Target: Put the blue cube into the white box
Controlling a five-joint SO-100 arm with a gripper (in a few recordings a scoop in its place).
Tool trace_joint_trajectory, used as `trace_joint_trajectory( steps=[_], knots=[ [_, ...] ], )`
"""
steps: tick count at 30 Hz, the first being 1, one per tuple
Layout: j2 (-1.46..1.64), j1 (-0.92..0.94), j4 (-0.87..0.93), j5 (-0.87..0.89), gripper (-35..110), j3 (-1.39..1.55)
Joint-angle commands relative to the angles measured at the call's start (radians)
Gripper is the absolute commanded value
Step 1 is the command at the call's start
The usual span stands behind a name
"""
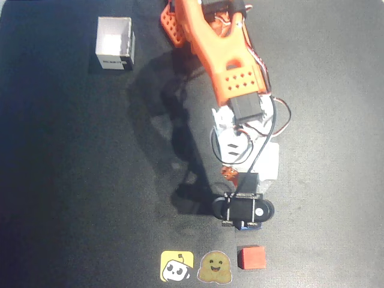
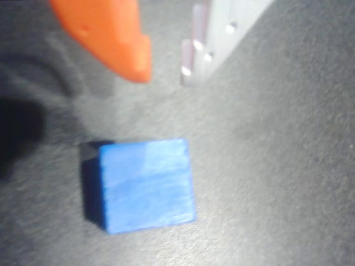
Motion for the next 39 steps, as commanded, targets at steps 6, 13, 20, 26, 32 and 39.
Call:
trace_joint_trajectory(
  steps=[6,13,20,26,32,39],
  knots=[
    [0.005,-0.018,-0.005,0.037,6,-0.025],
    [-0.071,-0.021,0.069,0.049,8,-0.175],
    [-0.155,-0.009,0.137,0.037,11,-0.318],
    [-0.215,0.015,0.176,-0.008,14,-0.4],
    [-0.244,0.032,0.189,-0.032,15,-0.433],
    [-0.313,0.008,0.201,-0.006,21,-0.518]
  ],
)
